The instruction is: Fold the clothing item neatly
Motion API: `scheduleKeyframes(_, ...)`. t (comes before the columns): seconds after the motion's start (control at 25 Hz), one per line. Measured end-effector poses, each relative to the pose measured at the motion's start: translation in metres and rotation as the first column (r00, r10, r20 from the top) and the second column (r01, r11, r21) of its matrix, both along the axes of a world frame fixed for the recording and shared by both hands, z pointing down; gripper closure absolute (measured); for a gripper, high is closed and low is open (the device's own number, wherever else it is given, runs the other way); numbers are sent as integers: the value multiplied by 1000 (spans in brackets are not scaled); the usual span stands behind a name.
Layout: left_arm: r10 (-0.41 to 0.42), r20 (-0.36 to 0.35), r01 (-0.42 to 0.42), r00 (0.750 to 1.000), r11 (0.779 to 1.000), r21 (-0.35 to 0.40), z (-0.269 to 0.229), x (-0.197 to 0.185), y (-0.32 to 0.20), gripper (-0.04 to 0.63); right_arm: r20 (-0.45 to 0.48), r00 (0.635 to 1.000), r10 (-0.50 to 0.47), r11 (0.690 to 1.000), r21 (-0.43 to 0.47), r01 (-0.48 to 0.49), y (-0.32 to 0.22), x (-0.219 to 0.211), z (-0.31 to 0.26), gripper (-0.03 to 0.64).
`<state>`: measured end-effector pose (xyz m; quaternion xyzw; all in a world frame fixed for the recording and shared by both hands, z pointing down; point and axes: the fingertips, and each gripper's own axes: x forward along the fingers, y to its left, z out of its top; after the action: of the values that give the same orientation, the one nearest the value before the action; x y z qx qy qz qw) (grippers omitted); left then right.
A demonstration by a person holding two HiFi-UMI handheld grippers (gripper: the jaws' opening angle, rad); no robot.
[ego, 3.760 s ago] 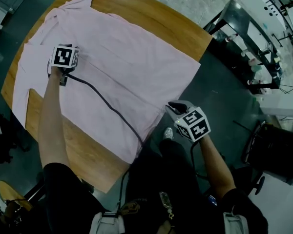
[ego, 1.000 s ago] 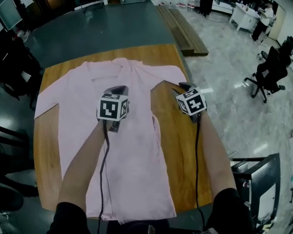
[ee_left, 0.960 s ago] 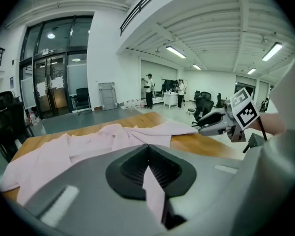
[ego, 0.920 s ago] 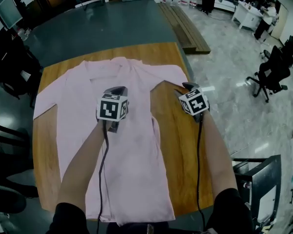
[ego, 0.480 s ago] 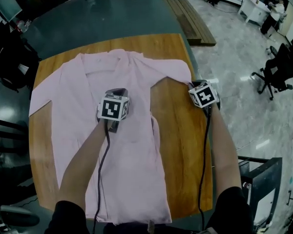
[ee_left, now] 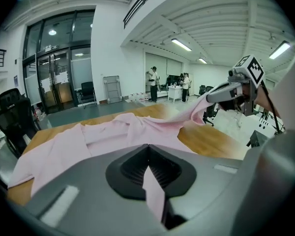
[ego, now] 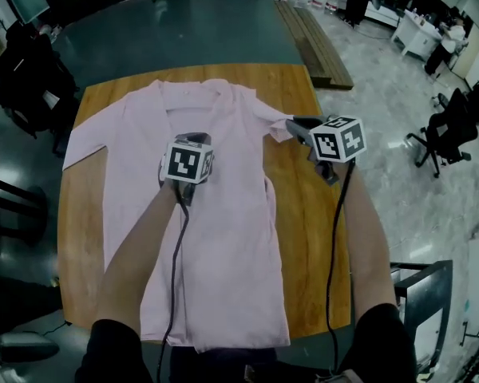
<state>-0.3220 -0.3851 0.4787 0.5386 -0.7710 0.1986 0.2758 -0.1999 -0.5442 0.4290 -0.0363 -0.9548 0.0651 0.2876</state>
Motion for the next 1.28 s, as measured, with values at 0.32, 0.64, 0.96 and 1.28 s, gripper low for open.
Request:
scheduleKeyframes(0.32,36,32,-37,999,998,45,-32,-30,65,588,134,991,16,992,-123,1,95,-83,-62,595)
scheduleKeyframes(0.64,-24,-9,25,1000,999,37,-23,-85,146,588,148,986,-76,980,-169,101,204,-184,-58,595)
scheduleKeyframes(0.96,-57,-76,59,996,998,17,17,-126,201,588,20,991,-135,967,-216,136,278,-262,42,594)
scheduleKeyframes(1.28,-26,-92,27,995,1000,10,32,-141,204,588,7,992,-128,977,-169,127,281,-259,74,509)
